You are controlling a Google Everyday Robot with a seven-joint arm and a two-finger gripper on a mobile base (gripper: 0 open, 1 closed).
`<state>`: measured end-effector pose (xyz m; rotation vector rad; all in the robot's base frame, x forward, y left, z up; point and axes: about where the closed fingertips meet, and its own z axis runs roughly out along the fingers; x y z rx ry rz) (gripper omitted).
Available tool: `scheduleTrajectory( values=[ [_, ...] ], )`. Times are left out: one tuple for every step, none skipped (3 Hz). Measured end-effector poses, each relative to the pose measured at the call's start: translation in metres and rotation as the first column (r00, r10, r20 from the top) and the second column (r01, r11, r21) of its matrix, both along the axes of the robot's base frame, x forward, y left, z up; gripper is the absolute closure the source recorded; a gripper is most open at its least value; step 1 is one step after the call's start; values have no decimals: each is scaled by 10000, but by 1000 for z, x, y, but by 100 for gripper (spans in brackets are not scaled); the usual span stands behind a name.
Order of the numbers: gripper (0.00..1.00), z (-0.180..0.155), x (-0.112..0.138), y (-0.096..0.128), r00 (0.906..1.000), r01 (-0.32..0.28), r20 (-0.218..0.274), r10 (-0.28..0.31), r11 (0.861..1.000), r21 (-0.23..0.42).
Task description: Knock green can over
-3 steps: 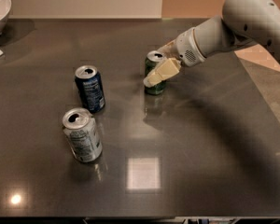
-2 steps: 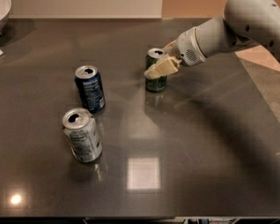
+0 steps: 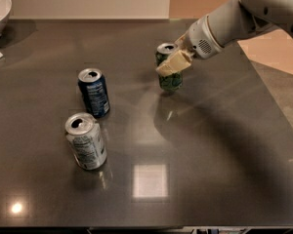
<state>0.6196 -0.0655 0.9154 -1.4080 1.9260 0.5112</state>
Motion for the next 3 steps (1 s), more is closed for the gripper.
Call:
scheduleTrajectory(
  values=[
    [100,7,-13,-9,9996,-293,-104,278,9817,-1883],
    [100,1,-24,-20,9964,-831,-447,718,9295,-3593],
    [82,-9,-31,-25,9880,-1526,-926,1236,8736,-4621]
  ],
)
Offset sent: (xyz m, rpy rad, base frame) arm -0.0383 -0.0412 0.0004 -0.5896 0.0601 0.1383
